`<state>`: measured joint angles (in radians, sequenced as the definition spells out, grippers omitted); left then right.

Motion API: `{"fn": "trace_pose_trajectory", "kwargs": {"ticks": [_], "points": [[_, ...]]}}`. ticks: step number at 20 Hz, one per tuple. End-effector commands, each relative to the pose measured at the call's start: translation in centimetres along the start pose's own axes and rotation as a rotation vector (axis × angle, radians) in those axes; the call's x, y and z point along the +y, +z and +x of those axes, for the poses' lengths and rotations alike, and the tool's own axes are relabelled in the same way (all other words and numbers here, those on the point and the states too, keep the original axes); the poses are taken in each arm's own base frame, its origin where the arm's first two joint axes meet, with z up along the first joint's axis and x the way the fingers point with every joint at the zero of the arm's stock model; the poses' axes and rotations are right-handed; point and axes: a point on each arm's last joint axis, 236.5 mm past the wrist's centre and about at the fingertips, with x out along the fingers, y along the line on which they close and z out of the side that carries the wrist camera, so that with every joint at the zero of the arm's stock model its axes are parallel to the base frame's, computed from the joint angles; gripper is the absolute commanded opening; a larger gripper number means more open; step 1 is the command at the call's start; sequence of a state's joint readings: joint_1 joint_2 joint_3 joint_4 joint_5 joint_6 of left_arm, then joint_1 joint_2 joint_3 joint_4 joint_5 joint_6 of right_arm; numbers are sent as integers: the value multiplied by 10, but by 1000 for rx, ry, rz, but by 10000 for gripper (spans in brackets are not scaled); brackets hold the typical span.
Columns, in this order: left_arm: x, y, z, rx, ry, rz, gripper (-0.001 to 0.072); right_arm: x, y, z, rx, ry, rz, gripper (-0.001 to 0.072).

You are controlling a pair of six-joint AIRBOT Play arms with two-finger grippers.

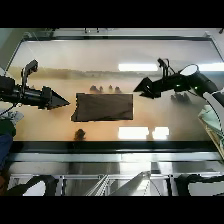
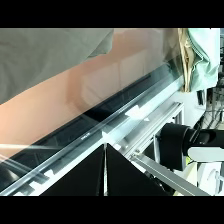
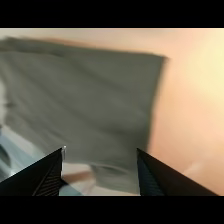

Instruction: Fold the shirts.

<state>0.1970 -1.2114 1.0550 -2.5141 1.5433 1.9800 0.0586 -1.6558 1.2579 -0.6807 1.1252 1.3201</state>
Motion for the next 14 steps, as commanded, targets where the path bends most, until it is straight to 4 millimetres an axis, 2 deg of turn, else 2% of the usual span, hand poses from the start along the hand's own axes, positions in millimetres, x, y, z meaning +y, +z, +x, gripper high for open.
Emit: {"fn": "trace_pose_trajectory", "kwargs": {"ticks": [1, 6, 12, 13, 14], "points": [[0, -1, 0, 2, -2, 1, 24, -47, -26, 23, 101, -74, 77, 525], [-1, -2, 0, 8, -4, 1, 25, -33, -31, 58, 129, 27, 118, 526], [-1, -2, 0, 8, -4, 1, 25, 27, -31, 98, 110, 280, 136, 517], [-1, -3, 0, 9, -4, 1, 25, 38, -28, 100, 97, 331, 134, 306], [-1, -3, 0, 13, -6, 1, 25, 49, -23, 98, 75, 381, 129, 12]]}}
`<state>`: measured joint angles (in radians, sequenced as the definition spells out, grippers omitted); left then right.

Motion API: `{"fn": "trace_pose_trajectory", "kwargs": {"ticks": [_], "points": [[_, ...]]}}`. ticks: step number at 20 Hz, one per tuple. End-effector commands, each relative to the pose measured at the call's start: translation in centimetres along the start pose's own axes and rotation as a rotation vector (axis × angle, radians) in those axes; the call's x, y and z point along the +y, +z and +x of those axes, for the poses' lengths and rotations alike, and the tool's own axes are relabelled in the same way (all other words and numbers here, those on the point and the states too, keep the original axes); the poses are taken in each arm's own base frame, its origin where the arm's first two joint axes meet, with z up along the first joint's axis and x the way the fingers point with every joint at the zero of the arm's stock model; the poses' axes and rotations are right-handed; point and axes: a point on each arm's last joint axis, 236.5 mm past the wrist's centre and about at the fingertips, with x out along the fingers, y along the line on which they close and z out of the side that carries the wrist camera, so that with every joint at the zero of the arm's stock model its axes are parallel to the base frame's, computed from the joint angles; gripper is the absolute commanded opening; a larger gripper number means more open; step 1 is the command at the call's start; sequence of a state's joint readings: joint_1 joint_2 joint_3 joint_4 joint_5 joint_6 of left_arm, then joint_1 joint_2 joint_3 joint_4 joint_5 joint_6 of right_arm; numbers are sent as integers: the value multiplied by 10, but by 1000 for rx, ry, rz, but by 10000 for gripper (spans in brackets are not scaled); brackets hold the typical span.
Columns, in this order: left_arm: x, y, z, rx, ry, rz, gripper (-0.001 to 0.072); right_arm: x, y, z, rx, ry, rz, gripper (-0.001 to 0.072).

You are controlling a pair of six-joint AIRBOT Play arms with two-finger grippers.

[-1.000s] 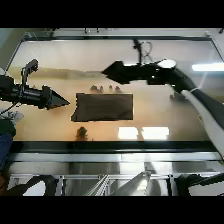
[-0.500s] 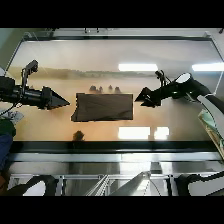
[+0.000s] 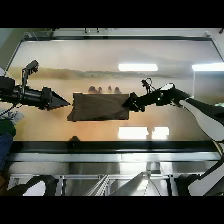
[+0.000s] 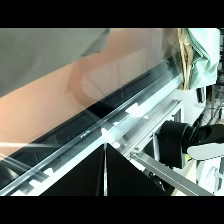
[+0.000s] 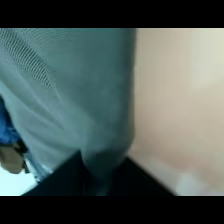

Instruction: Fold the shirts.

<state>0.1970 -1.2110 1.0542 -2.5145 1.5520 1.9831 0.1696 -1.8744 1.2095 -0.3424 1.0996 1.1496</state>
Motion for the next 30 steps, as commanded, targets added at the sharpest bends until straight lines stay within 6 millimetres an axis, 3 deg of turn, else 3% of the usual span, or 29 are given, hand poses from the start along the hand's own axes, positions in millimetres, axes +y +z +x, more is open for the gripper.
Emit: {"fn": "trace_pose_trajectory", "kwargs": {"ticks": [1, 3, 4, 6, 8, 9, 11, 13, 16, 18, 23, 25, 27, 29, 30], "points": [[-1, -3, 0, 12, -5, -2, 24, 53, 15, 5, -74, 232, -34, 18], [-3, -6, 0, 25, -11, -2, 24, 88, 44, -38, -204, 344, -93, 17], [-3, -6, 0, 26, -11, -2, 25, 99, 61, -79, -293, 354, -125, 17], [-2, -6, 0, 23, -10, -2, 25, 97, 85, -183, -473, 291, -163, 16], [-2, -6, 0, 24, -9, -2, 25, 75, 84, -302, -678, 137, -162, 16], [-2, -6, 0, 25, -9, -1, 24, 60, 71, -362, -787, 33, -145, 16], [-2, -6, 0, 26, -9, -1, 25, 26, 24, -454, -944, -183, -86, 16], [-2, -6, 0, 26, -9, 6, 25, -27, -39, -508, -1002, -382, 123, 17], [-2, -6, 0, 25, -8, 15, 25, -116, -145, -534, -925, -599, 579, 17], [-1, -2, 0, 9, -2, 15, 25, -159, -201, -536, -854, -686, 795, 17], [8, 0, 5, 18, -1, -8, 24, -220, -242, -484, -701, -671, 1014, 17], [14, -3, 10, 52, -15, -34, 25, -237, -273, -488, -633, -785, 1102, 17], [20, -5, 14, 77, -27, -57, 25, -241, -295, -499, -599, -889, 1128, 17], [25, -5, 18, 90, -33, -76, 25, -240, -296, -507, -618, -920, 1118, 18], [28, -4, 20, 94, -36, -85, 25, -236, -288, -505, -646, -889, 1105, 73]]}}
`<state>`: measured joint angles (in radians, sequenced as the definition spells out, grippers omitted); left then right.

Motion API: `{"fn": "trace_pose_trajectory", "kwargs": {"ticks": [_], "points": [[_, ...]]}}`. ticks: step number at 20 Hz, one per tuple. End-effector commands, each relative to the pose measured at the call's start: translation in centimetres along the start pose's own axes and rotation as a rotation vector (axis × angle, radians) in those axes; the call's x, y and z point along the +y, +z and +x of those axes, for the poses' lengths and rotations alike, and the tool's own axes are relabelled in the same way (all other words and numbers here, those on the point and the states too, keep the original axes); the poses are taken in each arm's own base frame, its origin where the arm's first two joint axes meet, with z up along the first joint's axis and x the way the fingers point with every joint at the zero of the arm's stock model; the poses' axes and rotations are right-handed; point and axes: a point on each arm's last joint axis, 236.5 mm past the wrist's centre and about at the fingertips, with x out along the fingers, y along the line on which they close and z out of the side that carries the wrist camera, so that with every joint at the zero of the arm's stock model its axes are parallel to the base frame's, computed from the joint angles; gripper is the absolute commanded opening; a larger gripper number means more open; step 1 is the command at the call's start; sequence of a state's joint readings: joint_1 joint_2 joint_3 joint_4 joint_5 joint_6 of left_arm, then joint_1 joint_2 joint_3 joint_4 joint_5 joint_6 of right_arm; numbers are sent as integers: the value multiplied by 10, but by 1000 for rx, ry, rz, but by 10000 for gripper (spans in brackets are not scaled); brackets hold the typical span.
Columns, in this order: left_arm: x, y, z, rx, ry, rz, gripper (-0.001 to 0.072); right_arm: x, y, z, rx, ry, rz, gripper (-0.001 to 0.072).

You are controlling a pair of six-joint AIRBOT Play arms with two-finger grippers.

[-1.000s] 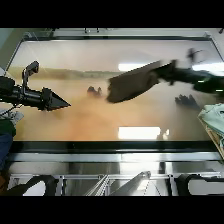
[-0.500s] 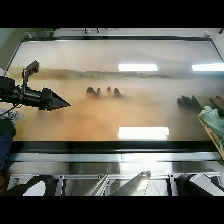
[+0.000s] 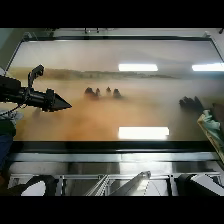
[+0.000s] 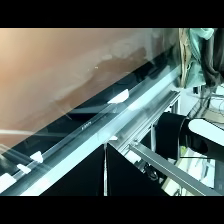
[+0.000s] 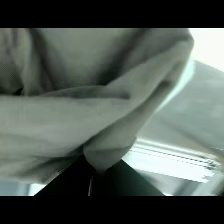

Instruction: Fold the shirts.

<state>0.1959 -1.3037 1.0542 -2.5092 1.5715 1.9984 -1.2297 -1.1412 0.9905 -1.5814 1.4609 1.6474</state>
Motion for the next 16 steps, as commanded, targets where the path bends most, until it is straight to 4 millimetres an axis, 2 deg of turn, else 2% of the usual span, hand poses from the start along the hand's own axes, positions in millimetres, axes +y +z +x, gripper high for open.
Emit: {"fn": "trace_pose_trajectory", "kwargs": {"ticks": [1, 2, 6, 7, 8, 9, 10, 11, 12, 15, 16], "points": [[8, 1, 6, 21, -18, -33, 25, -1, 2, -4, -27, 2, 20, 360], [10, 2, 7, 20, -17, -37, 25, 16, -2, -7, -23, 74, 23, 693], [8, 0, 7, 29, -22, -31, 25, 88, -36, -42, 40, 376, 3, 692], [6, 1, 7, 24, -30, -25, 25, 111, -47, -55, 53, 452, -42, 624], [1, 5, 7, 7, -54, -11, 25, 135, -59, -66, 51, 513, -109, 414], [-8, 11, 6, -16, -93, 4, 25, 163, -72, -78, 40, 575, -205, 284], [-15, 15, 7, -32, -117, 9, 25, 197, -89, -90, 26, 643, -316, 283], [-16, 18, 9, -35, -99, 25, 24, 233, -113, -99, 23, 706, -437, 114], [-17, 23, 12, -41, -71, 52, 24, 265, -136, -105, 7, 755, -543, 20], [-28, 48, 16, -83, 30, 124, 24, 361, -207, -119, -104, 895, -780, 18], [-30, 58, 15, -91, 78, 137, 24, 387, -230, -122, -120, 929, -840, 18]]}}
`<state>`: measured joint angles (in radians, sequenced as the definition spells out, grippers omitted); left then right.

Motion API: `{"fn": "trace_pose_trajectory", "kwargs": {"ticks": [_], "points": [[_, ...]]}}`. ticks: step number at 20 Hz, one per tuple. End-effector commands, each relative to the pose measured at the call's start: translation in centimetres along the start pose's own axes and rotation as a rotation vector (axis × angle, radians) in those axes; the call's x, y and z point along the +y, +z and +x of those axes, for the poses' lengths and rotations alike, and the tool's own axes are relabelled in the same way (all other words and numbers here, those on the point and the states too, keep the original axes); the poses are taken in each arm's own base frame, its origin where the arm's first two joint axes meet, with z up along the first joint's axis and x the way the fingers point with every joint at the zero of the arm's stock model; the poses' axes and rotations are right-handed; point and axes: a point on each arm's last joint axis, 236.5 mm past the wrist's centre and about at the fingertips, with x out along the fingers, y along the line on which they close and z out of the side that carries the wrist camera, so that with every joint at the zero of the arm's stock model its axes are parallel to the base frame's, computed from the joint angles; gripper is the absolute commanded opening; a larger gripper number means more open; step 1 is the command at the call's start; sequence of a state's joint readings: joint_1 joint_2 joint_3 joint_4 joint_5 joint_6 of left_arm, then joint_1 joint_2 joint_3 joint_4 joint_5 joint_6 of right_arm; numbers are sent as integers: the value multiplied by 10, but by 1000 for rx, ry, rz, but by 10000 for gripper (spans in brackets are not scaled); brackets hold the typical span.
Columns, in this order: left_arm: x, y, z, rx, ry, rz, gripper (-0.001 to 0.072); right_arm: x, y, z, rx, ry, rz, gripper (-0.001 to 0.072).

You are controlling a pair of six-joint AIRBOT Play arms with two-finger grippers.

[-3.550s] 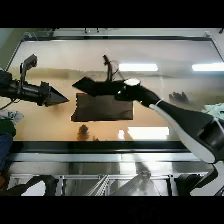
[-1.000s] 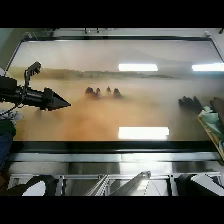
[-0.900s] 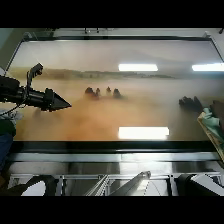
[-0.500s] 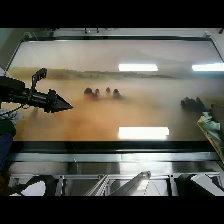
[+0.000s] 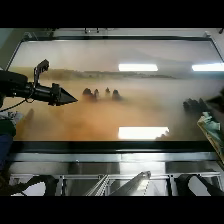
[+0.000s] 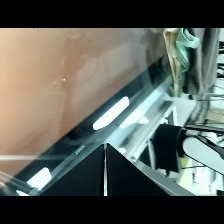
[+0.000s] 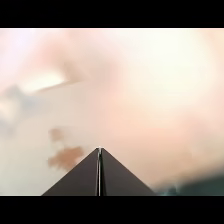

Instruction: Fold the shirts.

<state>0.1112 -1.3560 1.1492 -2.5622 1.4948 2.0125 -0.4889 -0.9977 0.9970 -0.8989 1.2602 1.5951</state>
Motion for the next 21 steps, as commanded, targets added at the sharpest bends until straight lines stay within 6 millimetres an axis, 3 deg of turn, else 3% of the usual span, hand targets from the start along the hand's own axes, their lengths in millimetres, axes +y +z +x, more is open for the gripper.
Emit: {"fn": "trace_pose_trajectory", "kwargs": {"ticks": [1, 4, 6, 8, 10, 12, 21], "points": [[-2, 37, 0, -42, 144, 58, 24, 129, -11, 69, -58, 192, -265, 18], [-3, 67, 10, -30, 185, 100, 24, 176, -23, 137, 43, 192, -411, 18], [3, 81, 27, -9, 194, 107, 24, 190, -29, 176, 102, 183, -484, 17], [7, 93, 44, 14, 185, 115, 24, 197, -36, 202, 142, 181, -524, 17], [5, 102, 55, 30, 178, 117, 24, 194, -39, 212, 158, 176, -533, 18], [2, 107, 58, 30, 176, 132, 24, 196, -45, 208, 181, 191, -519, 18], [9, 115, 46, 3, 180, 119, 28, 187, -56, 225, 241, 191, -476, 19]]}}
